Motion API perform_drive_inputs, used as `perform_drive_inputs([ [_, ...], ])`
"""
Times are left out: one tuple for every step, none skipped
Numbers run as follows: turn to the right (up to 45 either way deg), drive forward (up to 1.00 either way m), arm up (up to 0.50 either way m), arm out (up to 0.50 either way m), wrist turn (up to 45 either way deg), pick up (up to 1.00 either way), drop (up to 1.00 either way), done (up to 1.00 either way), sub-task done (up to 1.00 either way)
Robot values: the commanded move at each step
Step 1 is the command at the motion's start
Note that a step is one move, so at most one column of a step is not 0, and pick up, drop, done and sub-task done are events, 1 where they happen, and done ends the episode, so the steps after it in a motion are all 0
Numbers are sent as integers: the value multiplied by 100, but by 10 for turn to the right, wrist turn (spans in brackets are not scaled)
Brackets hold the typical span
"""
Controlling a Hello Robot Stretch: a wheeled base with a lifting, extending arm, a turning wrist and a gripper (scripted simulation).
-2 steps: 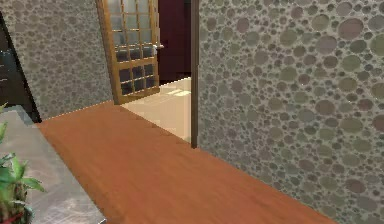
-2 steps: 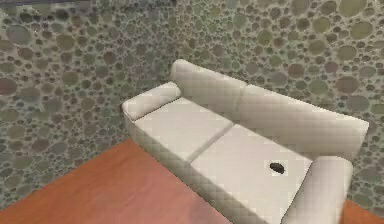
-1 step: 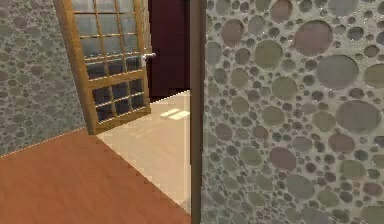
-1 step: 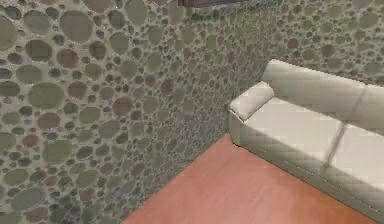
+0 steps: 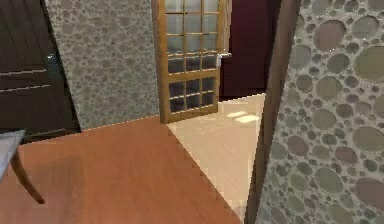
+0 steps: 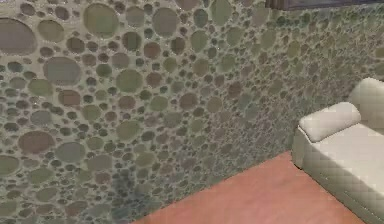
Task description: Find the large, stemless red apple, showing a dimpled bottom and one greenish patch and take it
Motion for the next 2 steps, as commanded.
perform_drive_inputs([
  [0, 95, 0, 0, 0, 0, 0, 0, 0],
  [-450, 0, 0, 0, 0, 0, 0, 0, 0],
])
